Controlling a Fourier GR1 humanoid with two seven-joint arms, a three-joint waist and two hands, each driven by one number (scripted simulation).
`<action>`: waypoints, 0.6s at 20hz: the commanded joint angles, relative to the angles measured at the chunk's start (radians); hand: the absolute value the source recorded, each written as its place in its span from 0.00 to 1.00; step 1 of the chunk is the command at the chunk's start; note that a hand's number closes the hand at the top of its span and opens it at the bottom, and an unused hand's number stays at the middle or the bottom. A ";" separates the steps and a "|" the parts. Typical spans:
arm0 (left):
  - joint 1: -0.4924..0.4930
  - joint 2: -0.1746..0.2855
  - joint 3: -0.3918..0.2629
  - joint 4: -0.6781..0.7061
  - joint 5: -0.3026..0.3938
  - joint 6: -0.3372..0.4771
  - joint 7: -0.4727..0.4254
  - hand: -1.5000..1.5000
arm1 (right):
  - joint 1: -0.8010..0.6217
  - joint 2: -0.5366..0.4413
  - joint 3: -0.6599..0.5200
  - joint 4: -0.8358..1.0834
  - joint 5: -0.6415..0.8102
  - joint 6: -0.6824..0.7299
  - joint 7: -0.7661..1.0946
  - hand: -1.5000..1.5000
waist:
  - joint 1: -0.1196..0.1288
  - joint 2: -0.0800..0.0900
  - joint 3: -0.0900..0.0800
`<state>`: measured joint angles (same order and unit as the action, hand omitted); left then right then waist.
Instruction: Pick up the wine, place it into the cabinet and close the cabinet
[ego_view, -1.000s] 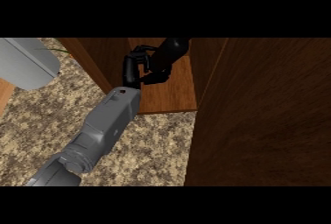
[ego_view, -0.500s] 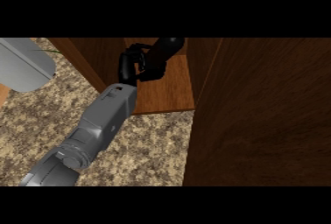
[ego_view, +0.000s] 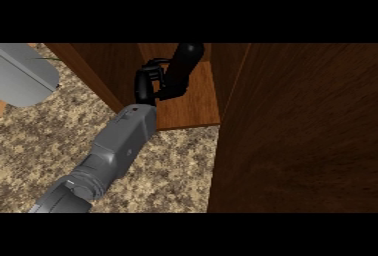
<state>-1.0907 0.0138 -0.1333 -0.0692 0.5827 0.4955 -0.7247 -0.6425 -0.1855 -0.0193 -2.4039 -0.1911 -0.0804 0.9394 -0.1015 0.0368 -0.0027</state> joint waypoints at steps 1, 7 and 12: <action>0.032 -0.013 0.038 -0.008 0.035 -0.070 -0.001 1.00 | 0.000 0.002 0.014 -0.048 -0.010 -0.013 0.036 0.00 | -0.005 -0.002 -0.001; 0.082 -0.014 0.066 -0.014 0.076 -0.158 0.010 1.00 | 0.000 0.024 0.011 -0.025 -0.045 -0.012 0.016 0.00 | -0.028 0.003 -0.001; 0.161 -0.014 0.054 -0.031 0.098 -0.177 -0.072 1.00 | 0.005 0.029 0.026 0.004 -0.049 0.008 -0.010 0.00 | -0.052 0.003 -0.001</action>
<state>-0.9870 0.0009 -0.0791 -0.0920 0.6608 0.3407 -0.7486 -0.6507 -0.1678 -0.0052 -2.3931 -0.2128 -0.0786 0.9316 -0.1345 0.0381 -0.0036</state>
